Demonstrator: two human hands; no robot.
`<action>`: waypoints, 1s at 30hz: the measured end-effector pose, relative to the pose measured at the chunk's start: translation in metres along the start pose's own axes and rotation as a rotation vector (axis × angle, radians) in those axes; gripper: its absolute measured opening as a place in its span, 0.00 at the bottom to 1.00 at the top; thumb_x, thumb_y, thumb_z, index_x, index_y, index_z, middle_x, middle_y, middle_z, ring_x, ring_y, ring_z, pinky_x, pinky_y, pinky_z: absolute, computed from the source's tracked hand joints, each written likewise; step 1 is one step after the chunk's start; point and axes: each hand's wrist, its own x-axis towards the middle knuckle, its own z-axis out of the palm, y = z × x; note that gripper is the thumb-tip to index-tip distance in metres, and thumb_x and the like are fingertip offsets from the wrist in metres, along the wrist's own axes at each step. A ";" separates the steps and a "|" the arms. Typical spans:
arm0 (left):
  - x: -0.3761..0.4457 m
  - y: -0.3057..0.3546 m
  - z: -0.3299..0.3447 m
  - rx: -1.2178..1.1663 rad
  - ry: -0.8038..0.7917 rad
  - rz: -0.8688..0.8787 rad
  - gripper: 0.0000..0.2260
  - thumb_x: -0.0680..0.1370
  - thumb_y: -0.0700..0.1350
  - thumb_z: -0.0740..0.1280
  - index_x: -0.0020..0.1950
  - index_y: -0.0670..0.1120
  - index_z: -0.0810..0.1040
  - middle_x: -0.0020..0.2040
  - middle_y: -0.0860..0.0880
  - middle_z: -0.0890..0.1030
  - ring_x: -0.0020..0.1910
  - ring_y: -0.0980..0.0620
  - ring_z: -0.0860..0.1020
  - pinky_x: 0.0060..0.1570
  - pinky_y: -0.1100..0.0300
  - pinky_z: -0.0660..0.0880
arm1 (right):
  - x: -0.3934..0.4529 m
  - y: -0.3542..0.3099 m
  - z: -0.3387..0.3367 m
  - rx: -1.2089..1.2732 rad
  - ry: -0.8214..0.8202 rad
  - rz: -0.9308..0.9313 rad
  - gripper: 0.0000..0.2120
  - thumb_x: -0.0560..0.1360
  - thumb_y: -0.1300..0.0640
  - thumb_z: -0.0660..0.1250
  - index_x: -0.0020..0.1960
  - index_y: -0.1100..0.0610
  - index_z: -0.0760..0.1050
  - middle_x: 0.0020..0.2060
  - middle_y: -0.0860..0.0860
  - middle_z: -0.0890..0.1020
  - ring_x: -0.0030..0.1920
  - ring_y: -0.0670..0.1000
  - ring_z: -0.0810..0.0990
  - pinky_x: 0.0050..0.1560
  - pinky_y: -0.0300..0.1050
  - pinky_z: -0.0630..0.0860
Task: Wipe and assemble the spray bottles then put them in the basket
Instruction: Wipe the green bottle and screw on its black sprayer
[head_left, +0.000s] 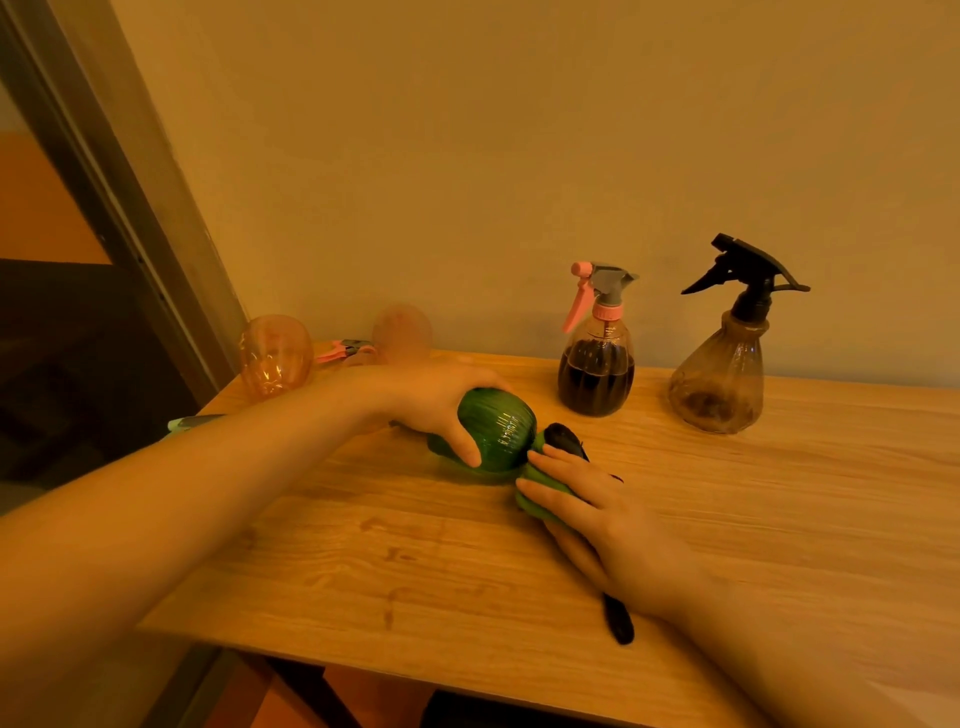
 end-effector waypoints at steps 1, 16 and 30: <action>-0.001 0.000 0.000 -0.005 0.002 -0.002 0.40 0.61 0.58 0.79 0.70 0.57 0.67 0.62 0.55 0.70 0.62 0.53 0.68 0.63 0.53 0.69 | -0.003 0.001 -0.002 0.013 -0.003 0.006 0.18 0.81 0.53 0.59 0.70 0.53 0.70 0.72 0.51 0.68 0.74 0.50 0.61 0.67 0.53 0.69; -0.004 0.005 -0.002 -0.064 -0.011 -0.007 0.37 0.63 0.54 0.79 0.68 0.59 0.67 0.63 0.54 0.70 0.62 0.53 0.69 0.63 0.52 0.70 | -0.032 0.014 -0.022 0.235 0.135 0.279 0.21 0.71 0.56 0.60 0.65 0.50 0.73 0.65 0.45 0.74 0.67 0.41 0.69 0.66 0.37 0.66; -0.010 0.010 -0.002 -0.057 0.018 -0.005 0.38 0.65 0.53 0.78 0.71 0.55 0.66 0.64 0.54 0.69 0.63 0.54 0.68 0.63 0.57 0.68 | 0.001 0.023 -0.005 0.290 0.044 0.404 0.21 0.76 0.53 0.60 0.69 0.45 0.68 0.69 0.42 0.67 0.71 0.38 0.62 0.72 0.42 0.60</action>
